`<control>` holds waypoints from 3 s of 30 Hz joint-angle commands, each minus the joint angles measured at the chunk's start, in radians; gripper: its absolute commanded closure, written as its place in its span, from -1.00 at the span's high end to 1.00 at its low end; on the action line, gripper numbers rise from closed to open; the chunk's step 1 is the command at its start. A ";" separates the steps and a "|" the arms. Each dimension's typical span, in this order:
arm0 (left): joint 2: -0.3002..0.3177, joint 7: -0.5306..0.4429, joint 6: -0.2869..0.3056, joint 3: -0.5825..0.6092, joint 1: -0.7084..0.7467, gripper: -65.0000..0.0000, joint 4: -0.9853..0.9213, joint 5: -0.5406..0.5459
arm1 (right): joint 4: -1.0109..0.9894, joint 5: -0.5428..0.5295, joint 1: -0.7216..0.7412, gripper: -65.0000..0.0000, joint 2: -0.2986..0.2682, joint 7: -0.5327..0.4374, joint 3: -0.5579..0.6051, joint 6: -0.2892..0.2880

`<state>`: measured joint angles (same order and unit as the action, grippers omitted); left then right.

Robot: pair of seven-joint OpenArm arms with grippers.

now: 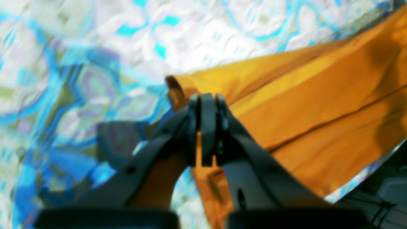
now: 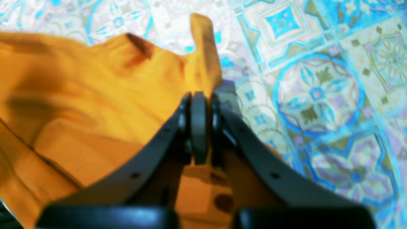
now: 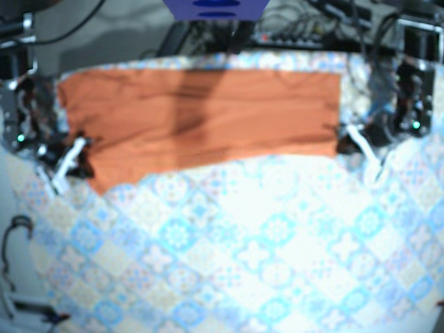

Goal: Fold the T-shirt properly
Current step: 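Lift the hem half with both grippers and fold it toward the collar, then lower the folded half onto the shirt with both grippers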

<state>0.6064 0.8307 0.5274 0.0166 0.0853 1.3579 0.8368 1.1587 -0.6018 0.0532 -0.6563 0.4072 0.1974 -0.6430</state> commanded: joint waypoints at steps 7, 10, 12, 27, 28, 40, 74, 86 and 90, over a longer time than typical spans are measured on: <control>0.037 -0.037 0.004 -0.010 0.015 -1.00 0.019 0.016 | 0.019 -0.011 -0.037 -0.98 -0.030 -0.021 -0.095 0.001; 0.037 -0.038 0.004 -0.007 0.020 -1.00 0.038 0.012 | 0.043 -0.011 -0.068 -0.98 -0.030 -0.021 -0.125 0.001; 0.037 -0.043 0.004 -0.008 0.037 -1.00 0.044 0.012 | 0.062 -0.011 -0.088 -0.98 -0.030 -0.021 -0.144 0.001; 0.039 -0.044 0.004 -0.010 0.047 -1.00 0.044 0.012 | 0.089 -0.011 -0.226 -0.98 -0.027 -0.121 -0.186 0.001; 0.039 -0.044 0.004 -0.008 0.047 -1.00 0.044 0.012 | 0.089 -0.011 -0.234 -0.98 -0.027 -0.130 -0.186 0.001; 0.039 -0.044 0.006 -0.008 0.060 -1.00 0.044 -0.038 | 0.089 -0.011 -0.269 -0.98 -0.004 -0.153 -0.187 0.002; 0.039 -0.044 0.032 -0.010 0.083 -1.00 0.044 -0.041 | 0.105 -0.011 -0.375 -0.98 0.034 -0.153 -0.264 0.002; 0.039 -0.046 0.032 -0.011 0.118 -1.00 0.044 -0.041 | 0.131 -0.011 -0.395 -0.98 0.043 -0.155 -0.264 0.004; 0.039 -0.046 0.032 -0.011 0.120 -1.00 0.044 -0.041 | 0.140 -0.011 -0.411 -0.98 0.045 -0.153 -0.266 0.005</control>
<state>0.6235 0.7994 0.5545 0.0166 0.2134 1.3895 0.7853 1.2850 -0.6022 -0.3592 -0.5900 0.2760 -0.0547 -0.6327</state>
